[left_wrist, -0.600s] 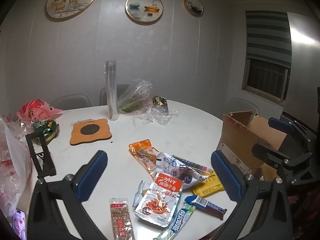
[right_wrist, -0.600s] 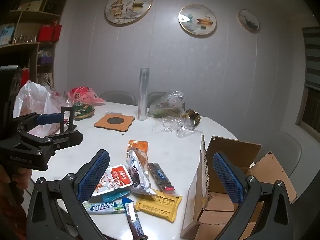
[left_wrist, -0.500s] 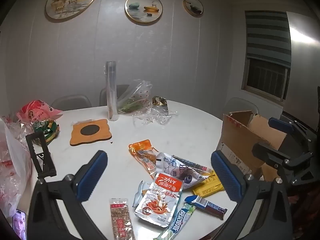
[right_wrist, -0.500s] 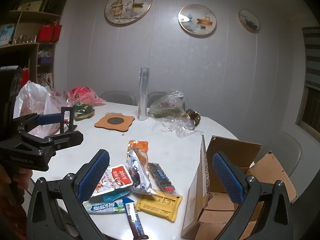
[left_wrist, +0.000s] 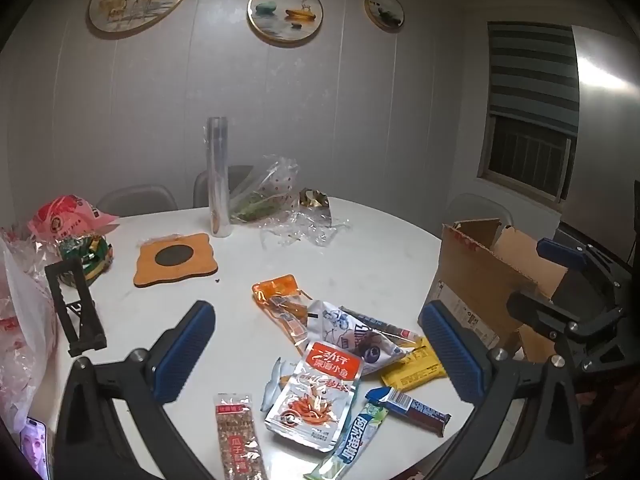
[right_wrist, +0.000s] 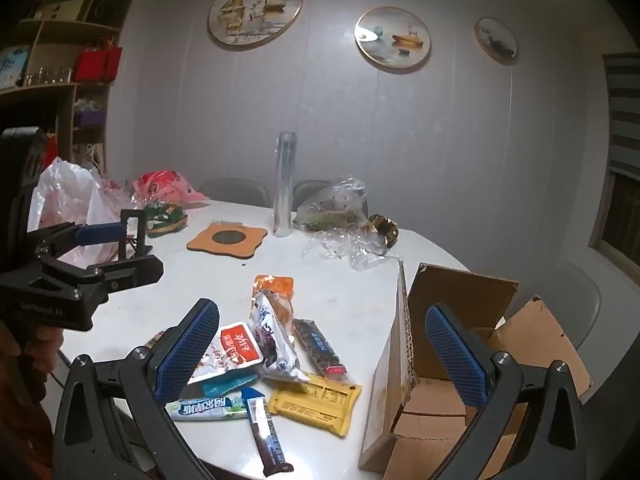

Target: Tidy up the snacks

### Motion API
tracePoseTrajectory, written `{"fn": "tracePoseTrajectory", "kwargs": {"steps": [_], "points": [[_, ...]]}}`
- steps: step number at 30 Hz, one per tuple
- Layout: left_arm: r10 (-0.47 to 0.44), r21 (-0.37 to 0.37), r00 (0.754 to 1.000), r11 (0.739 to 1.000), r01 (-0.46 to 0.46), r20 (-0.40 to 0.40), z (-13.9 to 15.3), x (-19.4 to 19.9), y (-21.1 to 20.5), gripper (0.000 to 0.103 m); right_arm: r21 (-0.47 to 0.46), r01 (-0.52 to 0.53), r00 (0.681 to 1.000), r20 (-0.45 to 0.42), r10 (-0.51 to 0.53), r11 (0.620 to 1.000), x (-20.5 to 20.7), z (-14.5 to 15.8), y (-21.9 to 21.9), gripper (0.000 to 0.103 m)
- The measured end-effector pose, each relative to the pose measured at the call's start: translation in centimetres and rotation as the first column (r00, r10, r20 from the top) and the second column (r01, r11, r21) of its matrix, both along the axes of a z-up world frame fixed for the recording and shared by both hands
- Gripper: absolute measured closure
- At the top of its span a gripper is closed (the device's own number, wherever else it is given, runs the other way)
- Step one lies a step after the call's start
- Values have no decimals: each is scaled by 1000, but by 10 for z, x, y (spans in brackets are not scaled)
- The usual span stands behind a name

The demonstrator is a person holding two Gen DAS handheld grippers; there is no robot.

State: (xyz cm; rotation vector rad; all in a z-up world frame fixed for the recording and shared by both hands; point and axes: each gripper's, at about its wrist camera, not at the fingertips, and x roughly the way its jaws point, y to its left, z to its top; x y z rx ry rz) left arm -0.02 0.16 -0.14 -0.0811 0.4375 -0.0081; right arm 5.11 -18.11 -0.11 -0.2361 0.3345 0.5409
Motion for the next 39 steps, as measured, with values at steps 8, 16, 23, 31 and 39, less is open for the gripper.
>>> {"fn": "tracePoseTrajectory", "kwargs": {"steps": [8, 16, 23, 31, 39], "points": [[8, -11, 1000, 1000, -8, 2, -3, 3, 4, 1, 4, -14, 1000, 2, 13, 1000, -1, 2, -4, 0], [7, -23, 1000, 1000, -7, 2, -2, 3, 6, 1, 11, -14, 1000, 0, 14, 1000, 1, 2, -8, 0], [18, -26, 1000, 1000, -18, 13, -3, 1, 11, 1, 24, -19, 1000, 1, 19, 1000, 1, 3, -12, 0], [11, -23, 1000, 1000, -11, 11, -2, 0, 12, 1, 22, -41, 999, -6, 41, 999, 0, 1, -7, 0], [12, -19, 1000, 1000, -12, 9, -1, -1, 12, 1, 22, -46, 999, -10, 46, 999, 0, 1, -5, 0]]}}
